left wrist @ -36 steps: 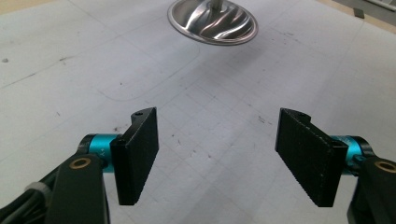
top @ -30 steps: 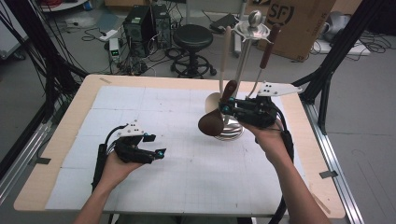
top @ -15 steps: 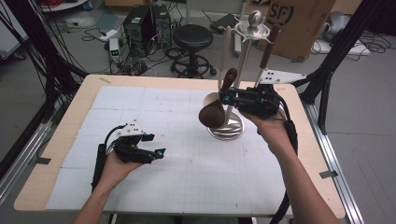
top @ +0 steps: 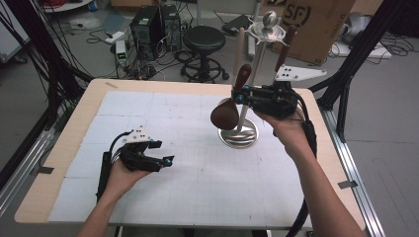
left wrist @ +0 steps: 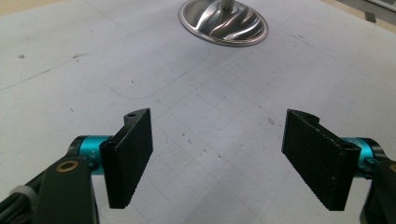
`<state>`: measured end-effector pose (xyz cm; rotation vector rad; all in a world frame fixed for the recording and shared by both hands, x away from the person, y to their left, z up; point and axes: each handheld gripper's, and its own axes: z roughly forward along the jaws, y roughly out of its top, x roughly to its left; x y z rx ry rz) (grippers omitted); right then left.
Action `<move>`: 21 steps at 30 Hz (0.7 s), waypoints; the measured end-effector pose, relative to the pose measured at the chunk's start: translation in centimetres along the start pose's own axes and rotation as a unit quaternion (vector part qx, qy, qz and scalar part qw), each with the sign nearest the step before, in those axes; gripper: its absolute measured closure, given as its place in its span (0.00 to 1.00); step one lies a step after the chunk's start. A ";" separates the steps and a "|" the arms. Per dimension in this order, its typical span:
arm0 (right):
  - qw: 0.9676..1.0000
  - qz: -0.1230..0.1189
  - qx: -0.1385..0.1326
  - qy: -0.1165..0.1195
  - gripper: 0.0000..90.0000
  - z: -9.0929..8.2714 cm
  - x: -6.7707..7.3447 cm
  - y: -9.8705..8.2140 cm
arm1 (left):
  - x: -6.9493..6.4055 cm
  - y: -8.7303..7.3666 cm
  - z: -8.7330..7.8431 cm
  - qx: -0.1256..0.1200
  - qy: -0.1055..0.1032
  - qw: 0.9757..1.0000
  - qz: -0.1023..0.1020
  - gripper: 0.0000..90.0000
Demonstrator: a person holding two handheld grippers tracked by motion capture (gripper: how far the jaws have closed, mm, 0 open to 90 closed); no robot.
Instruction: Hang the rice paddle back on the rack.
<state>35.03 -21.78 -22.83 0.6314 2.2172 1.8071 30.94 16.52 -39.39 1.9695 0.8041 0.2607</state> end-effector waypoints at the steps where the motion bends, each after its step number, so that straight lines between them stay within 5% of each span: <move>1: 1.000 0.000 -0.001 -0.001 0.86 0.0 0.0 0.2 | 0.1 0.0 0.0 -0.001 0.002 1.000 -0.001 0.28; 21: 1.000 0.001 -0.011 -0.021 0.86 -0.6 -1.0 3.0 | 0.1 -0.1 -0.1 0.002 0.009 1.000 -0.001 0.23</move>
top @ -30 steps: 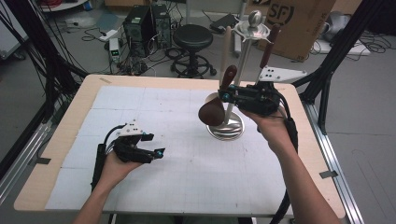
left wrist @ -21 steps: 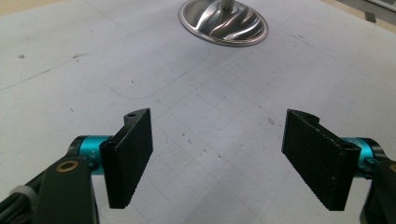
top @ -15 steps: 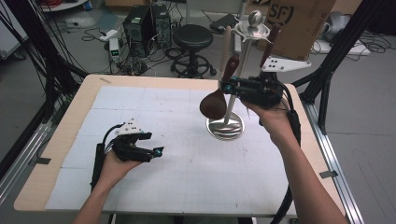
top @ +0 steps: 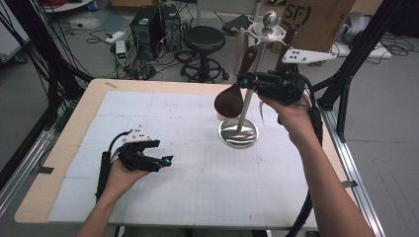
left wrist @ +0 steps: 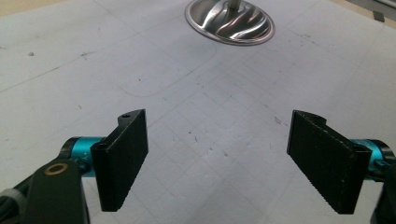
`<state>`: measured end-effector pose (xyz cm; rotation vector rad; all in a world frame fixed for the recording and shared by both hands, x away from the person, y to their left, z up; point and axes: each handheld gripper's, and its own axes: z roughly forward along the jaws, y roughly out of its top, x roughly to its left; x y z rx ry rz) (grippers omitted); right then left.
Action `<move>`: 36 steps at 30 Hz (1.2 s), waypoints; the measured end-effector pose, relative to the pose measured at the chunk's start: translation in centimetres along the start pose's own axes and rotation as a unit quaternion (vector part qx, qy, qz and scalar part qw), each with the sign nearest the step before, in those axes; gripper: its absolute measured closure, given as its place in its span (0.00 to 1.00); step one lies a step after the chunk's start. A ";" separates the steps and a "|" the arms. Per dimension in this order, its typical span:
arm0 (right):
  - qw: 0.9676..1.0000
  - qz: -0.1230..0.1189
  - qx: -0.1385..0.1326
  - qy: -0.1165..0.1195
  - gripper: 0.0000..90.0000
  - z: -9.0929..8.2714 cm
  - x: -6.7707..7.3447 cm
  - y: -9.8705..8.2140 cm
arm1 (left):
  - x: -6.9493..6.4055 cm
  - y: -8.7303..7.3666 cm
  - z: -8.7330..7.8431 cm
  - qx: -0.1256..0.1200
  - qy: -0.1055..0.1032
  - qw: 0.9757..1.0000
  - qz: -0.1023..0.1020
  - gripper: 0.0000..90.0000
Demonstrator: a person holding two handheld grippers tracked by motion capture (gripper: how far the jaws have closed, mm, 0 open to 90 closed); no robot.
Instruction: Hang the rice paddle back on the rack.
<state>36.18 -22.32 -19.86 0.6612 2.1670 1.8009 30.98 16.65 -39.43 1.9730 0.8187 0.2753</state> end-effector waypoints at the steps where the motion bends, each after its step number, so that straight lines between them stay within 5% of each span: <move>1: 1.000 0.001 0.000 -0.002 0.86 0.0 0.0 0.1 | 0.0 0.0 0.0 0.000 0.000 1.000 0.000 0.23; 24: 0.999 0.037 0.000 -0.037 0.86 0.0 -2.5 0.4 | -0.1 0.0 -0.2 0.000 -0.001 1.000 0.004 0.23; 36: 0.998 0.031 0.002 -0.052 0.79 -0.2 -2.5 0.3 | -0.1 -0.1 -0.4 -0.001 -0.002 1.000 0.003 0.23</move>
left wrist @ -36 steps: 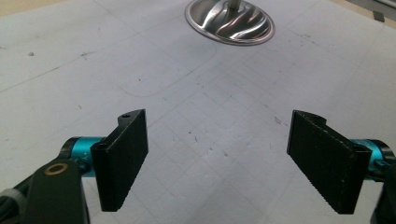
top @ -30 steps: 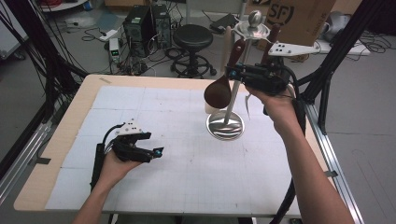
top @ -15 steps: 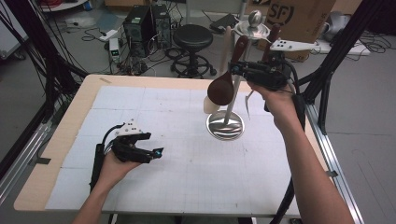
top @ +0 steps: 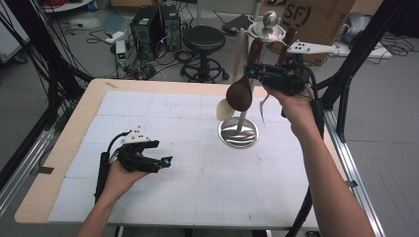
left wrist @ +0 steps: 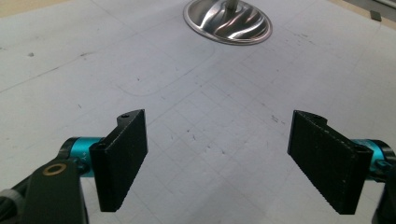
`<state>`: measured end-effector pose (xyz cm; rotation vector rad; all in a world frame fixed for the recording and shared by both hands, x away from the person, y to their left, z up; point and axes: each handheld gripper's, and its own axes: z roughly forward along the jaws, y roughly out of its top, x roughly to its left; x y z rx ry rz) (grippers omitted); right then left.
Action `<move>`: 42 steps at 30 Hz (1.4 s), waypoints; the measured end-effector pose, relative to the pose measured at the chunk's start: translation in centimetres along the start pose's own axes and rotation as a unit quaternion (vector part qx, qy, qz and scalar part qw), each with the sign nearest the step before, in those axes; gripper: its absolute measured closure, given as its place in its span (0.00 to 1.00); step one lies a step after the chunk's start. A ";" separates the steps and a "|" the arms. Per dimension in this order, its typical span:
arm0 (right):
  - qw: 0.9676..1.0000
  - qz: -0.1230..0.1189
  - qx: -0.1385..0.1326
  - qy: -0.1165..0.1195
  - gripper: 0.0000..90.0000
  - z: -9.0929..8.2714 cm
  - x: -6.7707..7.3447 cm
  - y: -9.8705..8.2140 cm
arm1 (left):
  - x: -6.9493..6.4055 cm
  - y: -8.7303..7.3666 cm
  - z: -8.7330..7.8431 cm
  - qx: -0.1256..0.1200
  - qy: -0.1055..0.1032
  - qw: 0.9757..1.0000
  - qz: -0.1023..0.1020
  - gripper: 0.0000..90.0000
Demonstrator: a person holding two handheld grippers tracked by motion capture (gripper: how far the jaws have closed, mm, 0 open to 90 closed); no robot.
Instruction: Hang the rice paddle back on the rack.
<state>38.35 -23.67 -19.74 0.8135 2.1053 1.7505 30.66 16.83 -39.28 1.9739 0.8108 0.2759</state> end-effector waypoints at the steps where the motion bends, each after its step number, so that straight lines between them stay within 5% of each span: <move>1: 1.000 -0.001 0.000 -0.003 0.78 -0.1 0.0 0.0 | 0.0 0.0 0.0 -0.001 0.000 1.000 0.000 0.23; 16: 1.000 -0.016 -0.019 -0.012 0.65 -1.9 0.5 -0.6 | 0.0 0.0 -0.2 -0.003 0.003 1.000 -0.002 0.22; 42: 0.999 -0.029 -0.009 -0.017 0.43 -2.6 1.1 -3.5 | 0.1 -0.1 -0.3 -0.002 0.005 1.000 -0.004 0.21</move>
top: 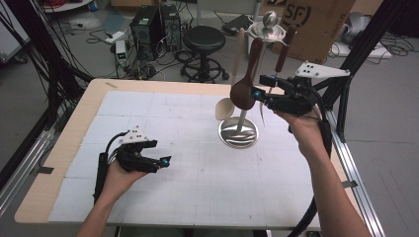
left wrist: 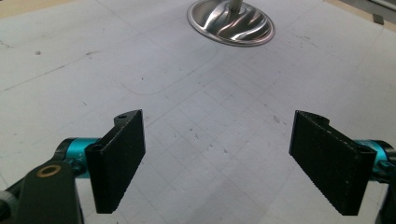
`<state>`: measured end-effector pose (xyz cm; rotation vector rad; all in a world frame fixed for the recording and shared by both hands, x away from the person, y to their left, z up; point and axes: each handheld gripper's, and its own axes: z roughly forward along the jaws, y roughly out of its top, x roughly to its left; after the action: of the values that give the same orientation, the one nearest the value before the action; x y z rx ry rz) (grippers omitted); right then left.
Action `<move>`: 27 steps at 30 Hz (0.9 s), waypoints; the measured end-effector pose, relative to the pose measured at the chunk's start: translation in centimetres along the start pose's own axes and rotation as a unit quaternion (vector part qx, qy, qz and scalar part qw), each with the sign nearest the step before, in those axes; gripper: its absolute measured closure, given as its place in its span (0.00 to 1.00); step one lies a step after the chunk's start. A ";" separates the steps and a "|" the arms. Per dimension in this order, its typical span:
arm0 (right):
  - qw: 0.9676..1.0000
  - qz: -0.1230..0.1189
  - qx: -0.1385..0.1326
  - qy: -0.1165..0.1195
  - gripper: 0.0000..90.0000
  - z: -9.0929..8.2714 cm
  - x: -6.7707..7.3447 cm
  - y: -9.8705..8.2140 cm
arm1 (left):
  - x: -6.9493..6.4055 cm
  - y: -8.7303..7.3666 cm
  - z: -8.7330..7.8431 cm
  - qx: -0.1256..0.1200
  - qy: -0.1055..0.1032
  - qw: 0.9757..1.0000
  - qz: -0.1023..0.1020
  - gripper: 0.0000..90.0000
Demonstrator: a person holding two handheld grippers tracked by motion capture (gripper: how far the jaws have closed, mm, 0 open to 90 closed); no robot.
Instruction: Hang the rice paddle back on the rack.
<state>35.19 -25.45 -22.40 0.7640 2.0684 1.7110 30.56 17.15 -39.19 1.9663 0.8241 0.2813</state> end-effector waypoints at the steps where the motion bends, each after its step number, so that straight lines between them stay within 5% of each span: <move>1: 1.000 0.001 0.001 -0.001 0.42 0.0 0.0 -0.1 | 0.0 0.0 0.0 0.000 0.000 1.000 0.000 0.21; 27: 0.999 -0.009 0.035 0.011 0.16 0.2 0.9 -3.9 | 0.1 0.0 -0.1 -0.004 0.005 1.000 -0.010 0.19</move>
<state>33.89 -25.30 -26.21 0.7493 2.1542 1.6517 30.61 17.29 -39.19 1.9503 0.8463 0.2820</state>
